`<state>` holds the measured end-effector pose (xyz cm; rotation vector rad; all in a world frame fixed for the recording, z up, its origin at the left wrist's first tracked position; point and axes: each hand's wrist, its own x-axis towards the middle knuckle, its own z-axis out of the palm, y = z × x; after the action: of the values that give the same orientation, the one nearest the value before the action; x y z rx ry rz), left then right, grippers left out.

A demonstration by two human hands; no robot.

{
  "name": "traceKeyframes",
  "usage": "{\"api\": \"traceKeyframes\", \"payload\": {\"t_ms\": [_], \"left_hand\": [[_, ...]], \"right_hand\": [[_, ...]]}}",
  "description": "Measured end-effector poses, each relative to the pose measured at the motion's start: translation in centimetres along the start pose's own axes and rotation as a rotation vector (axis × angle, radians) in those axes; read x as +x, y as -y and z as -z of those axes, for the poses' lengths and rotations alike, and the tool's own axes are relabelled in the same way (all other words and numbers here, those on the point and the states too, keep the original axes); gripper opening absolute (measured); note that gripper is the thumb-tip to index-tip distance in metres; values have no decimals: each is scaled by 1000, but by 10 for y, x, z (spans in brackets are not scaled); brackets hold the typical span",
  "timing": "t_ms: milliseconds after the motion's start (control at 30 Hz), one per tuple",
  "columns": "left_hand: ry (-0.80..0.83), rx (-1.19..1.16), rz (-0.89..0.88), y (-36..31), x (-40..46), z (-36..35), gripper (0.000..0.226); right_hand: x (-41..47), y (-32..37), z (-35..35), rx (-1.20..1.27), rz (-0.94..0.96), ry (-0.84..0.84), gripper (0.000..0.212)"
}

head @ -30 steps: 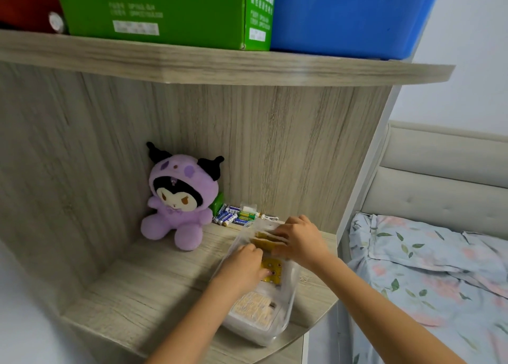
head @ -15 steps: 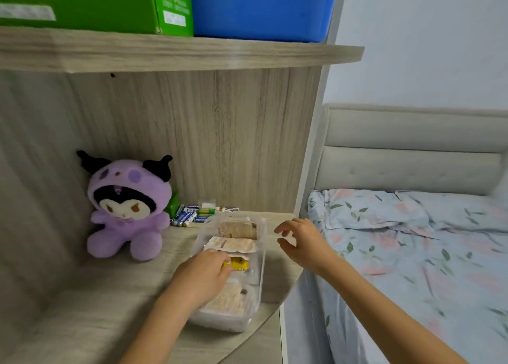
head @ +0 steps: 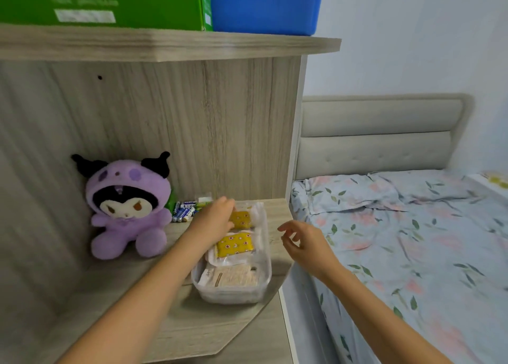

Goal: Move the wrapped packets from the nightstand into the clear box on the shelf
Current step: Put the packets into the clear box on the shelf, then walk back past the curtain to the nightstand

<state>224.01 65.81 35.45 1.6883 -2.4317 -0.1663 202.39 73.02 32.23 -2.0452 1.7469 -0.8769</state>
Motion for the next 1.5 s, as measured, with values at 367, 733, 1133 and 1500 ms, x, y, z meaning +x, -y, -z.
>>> {"api": "traceKeyframes", "payload": {"t_ms": [367, 733, 1133, 1500], "left_hand": [[50, 80, -18, 8, 38, -12, 29], [112, 85, -6, 14, 32, -23, 55], [-136, 57, -238, -79, -4, 15, 46], [254, 181, -923, -336, -44, -82, 38]], "right_hand": [[23, 31, -26, 124, -297, 295, 29], [24, 22, -26, 15, -158, 315, 28], [-35, -20, 32, -107, -205, 119, 31], [-315, -135, 177, -468, -885, -337, 34]]}}
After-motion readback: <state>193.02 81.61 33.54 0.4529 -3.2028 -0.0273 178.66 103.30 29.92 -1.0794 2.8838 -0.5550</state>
